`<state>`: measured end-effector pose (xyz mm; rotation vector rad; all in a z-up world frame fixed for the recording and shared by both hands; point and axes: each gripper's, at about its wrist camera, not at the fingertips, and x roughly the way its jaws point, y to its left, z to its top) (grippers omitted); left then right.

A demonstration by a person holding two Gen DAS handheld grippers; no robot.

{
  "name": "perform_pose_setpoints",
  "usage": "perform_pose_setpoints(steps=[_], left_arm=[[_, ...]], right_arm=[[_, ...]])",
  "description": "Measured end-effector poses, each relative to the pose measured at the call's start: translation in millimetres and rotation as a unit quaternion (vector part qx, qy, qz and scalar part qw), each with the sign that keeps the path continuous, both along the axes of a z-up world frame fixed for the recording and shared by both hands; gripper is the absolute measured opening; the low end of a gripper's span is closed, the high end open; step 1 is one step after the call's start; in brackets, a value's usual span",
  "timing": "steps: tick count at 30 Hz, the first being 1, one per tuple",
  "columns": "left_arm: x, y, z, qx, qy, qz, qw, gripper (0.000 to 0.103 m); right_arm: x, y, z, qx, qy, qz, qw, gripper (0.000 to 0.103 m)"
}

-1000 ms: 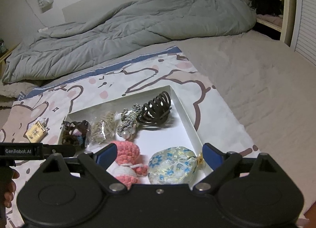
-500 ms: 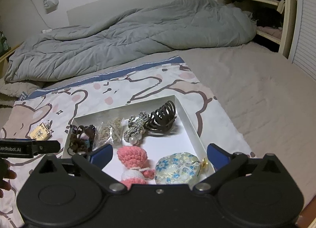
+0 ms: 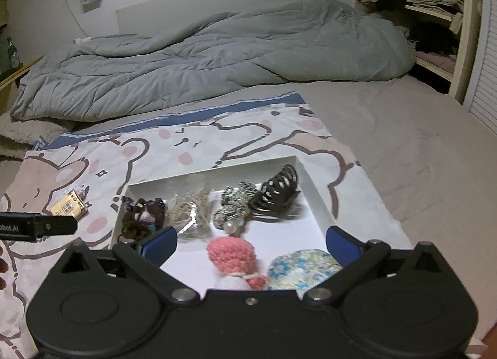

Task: Organize objects
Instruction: 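Withdraw both tools toward the gold packet and white lace scrunchie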

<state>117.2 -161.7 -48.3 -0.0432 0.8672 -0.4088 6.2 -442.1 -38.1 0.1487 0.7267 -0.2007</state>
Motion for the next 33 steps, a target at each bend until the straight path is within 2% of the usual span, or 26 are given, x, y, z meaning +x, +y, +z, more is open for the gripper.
perform_pose_setpoints(steps=[12, 24, 33], left_arm=[[18, 69, 0, 0.027, -0.012, 0.053, 0.9982, 0.103], [27, 118, 1, 0.042, -0.025, 0.074, 0.9961, 0.103], [29, 146, 13, 0.050, -0.060, 0.084, 0.9934, 0.103]], right_arm=[[39, 56, 0, 0.004, -0.003, 0.047, 0.999, 0.103], [75, 114, -6, 0.009, -0.002, 0.094, 0.995, 0.103], [96, 146, -9, 0.017, -0.011, 0.120, 0.993, 0.103]])
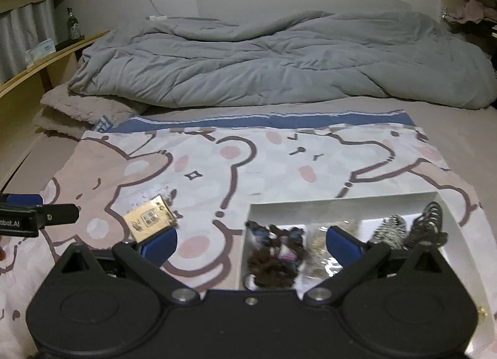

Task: Organize objects
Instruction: 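Withdraw both tools toward the gold packet and white lace scrunchie, then grasp the white lace scrunchie with left tool while right tool grasps the gold packet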

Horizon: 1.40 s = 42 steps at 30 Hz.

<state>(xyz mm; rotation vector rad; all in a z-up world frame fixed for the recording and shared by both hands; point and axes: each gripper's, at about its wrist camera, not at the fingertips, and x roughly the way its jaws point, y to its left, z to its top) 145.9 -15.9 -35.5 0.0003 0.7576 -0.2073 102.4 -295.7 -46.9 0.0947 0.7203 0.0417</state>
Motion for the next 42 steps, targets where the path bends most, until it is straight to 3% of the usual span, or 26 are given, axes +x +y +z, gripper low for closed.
perform_pose_setpoints(steps=[10, 13, 19, 24, 31, 34, 37, 42], left_arm=[[19, 27, 8, -0.020, -0.030, 0.021, 0.9991, 0.103], [32, 36, 8, -0.030, -0.036, 0.004, 0.9989, 0.103], [57, 46, 1, -0.010, -0.040, -0.031, 0.9987, 0.101], [76, 52, -16, 0.029, -0.047, -0.067, 0.9962, 0.091], [109, 62, -51, 0.031, -0.032, -0.137, 0.9896, 0.069], [120, 62, -68, 0.034, -0.018, -0.170, 0.9846, 0.062], [132, 60, -84, 0.038, -0.003, -0.189, 0.9812, 0.061], [149, 60, -101, -0.003, 0.018, -0.197, 0.9802, 0.060]], right_arm=[[16, 18, -5, 0.039, 0.006, -0.005, 0.999, 0.103], [21, 24, -6, 0.064, 0.010, -0.010, 0.998, 0.103], [36, 37, -14, 0.115, 0.031, -0.032, 0.992, 0.103], [55, 53, -35, 0.150, 0.075, -0.047, 0.985, 0.102], [87, 63, -63, 0.199, 0.103, -0.080, 0.971, 0.095], [99, 65, -77, 0.236, 0.111, -0.099, 0.960, 0.092], [113, 72, -94, 0.262, 0.127, -0.108, 0.951, 0.086], [133, 85, -121, 0.280, 0.142, -0.112, 0.943, 0.082]])
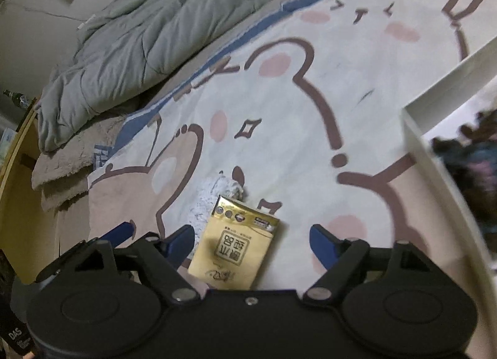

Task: Organize objects
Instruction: 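Grasp the white lace scrunchie with left tool while right tool grasps the gold packet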

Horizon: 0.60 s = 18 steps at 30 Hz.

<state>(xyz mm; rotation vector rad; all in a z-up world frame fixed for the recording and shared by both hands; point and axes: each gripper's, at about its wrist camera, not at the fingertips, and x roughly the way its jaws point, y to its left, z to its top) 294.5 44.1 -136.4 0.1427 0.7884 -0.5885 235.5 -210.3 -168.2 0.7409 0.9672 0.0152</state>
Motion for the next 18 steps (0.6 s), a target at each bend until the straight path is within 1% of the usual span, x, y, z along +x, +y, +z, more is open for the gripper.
perform_pose_setpoints(steps=[4, 6, 7, 9, 10, 11, 13, 14, 16, 18], left_arm=[[8, 2, -8, -0.042, 0.025, -0.004, 0.9988, 0.060], [10, 3, -12, -0.057, 0.036, -0.002, 0.9978, 0.060], [11, 3, -14, -0.058, 0.040, -0.001, 0.9975, 0.060], [12, 1, -18, -0.062, 0.044, -0.003, 0.9971, 0.060], [11, 1, -19, -0.066, 0.047, -0.004, 0.9967, 0.060], [10, 0, -20, -0.071, 0.050, -0.004, 0.9962, 0.060], [9, -1, -21, -0.081, 0.056, -0.007, 0.9951, 0.060], [8, -3, -21, -0.083, 0.057, -0.009, 0.9949, 0.060], [7, -8, -20, -0.079, 0.054, -0.014, 0.9953, 0.060], [6, -14, -21, -0.074, 0.054, -0.020, 0.9956, 0.060]], right_arm=[[10, 3, -19, 0.056, 0.010, 0.000, 0.998, 0.082], [12, 6, -22, 0.063, -0.002, 0.001, 0.998, 0.082], [13, 7, -23, 0.059, -0.006, 0.005, 0.998, 0.081], [16, 10, -23, 0.048, -0.007, 0.008, 0.999, 0.073], [17, 10, -22, 0.039, -0.006, 0.009, 0.999, 0.062], [18, 9, -22, 0.030, -0.005, 0.011, 0.999, 0.059], [20, 7, -19, 0.027, -0.005, 0.022, 0.999, 0.058], [21, 6, -16, 0.016, -0.003, 0.031, 0.999, 0.058], [20, 4, -8, -0.018, -0.003, 0.054, 0.998, 0.058], [19, 2, 1, -0.059, -0.007, 0.086, 0.995, 0.058]])
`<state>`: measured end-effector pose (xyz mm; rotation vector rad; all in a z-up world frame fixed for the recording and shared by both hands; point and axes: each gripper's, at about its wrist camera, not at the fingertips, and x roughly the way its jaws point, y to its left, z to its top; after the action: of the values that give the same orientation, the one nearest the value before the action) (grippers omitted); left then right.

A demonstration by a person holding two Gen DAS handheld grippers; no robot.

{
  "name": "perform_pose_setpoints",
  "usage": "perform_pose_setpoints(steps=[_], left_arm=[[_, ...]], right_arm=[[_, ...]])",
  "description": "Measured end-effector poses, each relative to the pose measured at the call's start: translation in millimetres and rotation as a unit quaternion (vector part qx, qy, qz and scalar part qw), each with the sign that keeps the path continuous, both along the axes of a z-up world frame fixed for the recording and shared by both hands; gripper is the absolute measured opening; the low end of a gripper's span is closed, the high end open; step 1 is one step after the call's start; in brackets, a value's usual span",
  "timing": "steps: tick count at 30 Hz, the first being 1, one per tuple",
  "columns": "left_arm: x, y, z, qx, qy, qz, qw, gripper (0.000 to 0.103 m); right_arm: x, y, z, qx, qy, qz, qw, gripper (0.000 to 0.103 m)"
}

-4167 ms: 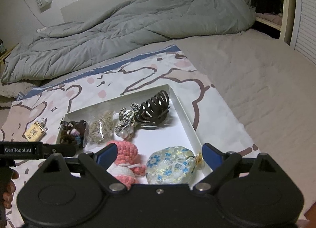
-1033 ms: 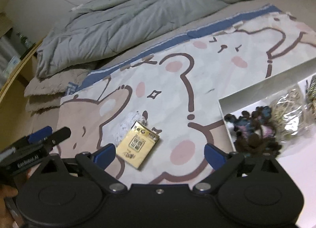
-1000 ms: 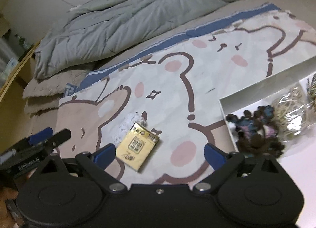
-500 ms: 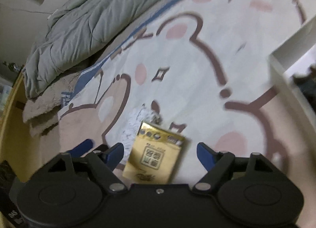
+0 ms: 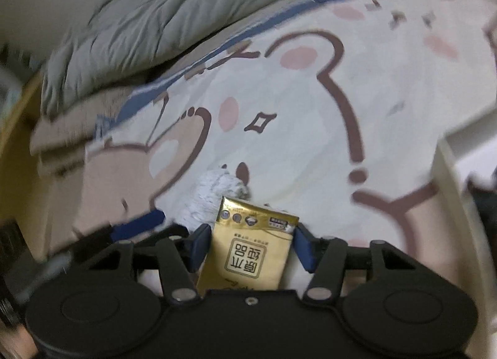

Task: Organize objects
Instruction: 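Grasp the white lace scrunchie with left tool while right tool grasps the gold packet, then lift the scrunchie and gold packet, carrying both over the white box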

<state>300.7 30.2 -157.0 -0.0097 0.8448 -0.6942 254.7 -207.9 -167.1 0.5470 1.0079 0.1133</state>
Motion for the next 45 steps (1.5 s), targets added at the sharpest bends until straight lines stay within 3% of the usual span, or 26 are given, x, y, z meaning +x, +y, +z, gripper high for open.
perform_pose_setpoints(steps=[4, 8, 11, 13, 14, 16, 19, 24, 26, 34, 45], left_arm=[[2, -16, -5, 0.031, 0.009, -0.004, 0.9995, 0.061], [5, -26, -11, 0.050, 0.020, 0.002, 0.9985, 0.061], [9, -34, -16, 0.067, 0.029, 0.014, 0.9972, 0.060], [11, -37, -17, 0.067, 0.033, 0.024, 0.9969, 0.059], [11, -37, -18, 0.068, 0.033, 0.030, 0.9967, 0.056], [11, -37, -17, 0.064, 0.034, 0.042, 0.9965, 0.046], [10, -35, -16, 0.051, 0.045, 0.062, 0.9957, 0.042], [1, -32, -14, 0.046, 0.055, 0.089, 0.9935, 0.040], [-3, -31, -13, 0.043, 0.060, 0.097, 0.9926, 0.039], [-16, -17, 3, 0.026, 0.057, 0.135, 0.9888, 0.038], [-54, -7, 64, 0.019, 0.020, 0.164, 0.9861, 0.038]], right_arm=[[-3, -4, 14, -0.074, 0.005, 0.081, 0.994, 0.058], [-11, -1, 15, -0.155, 0.001, 0.150, 0.976, 0.058], [-14, 3, 6, -0.187, -0.001, 0.178, 0.966, 0.058], [-15, 4, 2, -0.191, -0.009, 0.181, 0.965, 0.061], [-15, 5, 0, -0.192, -0.011, 0.178, 0.965, 0.069], [-17, 8, -1, -0.195, -0.015, 0.170, 0.966, 0.076], [-21, 13, -2, -0.206, -0.019, 0.159, 0.965, 0.076], [-29, 19, -9, -0.212, -0.011, 0.159, 0.964, 0.069], [-30, 21, -8, -0.219, -0.017, 0.163, 0.962, 0.055], [-36, 21, 11, -0.218, -0.051, 0.176, 0.959, 0.054], [-61, 13, 64, -0.213, -0.106, 0.166, 0.957, 0.054]])
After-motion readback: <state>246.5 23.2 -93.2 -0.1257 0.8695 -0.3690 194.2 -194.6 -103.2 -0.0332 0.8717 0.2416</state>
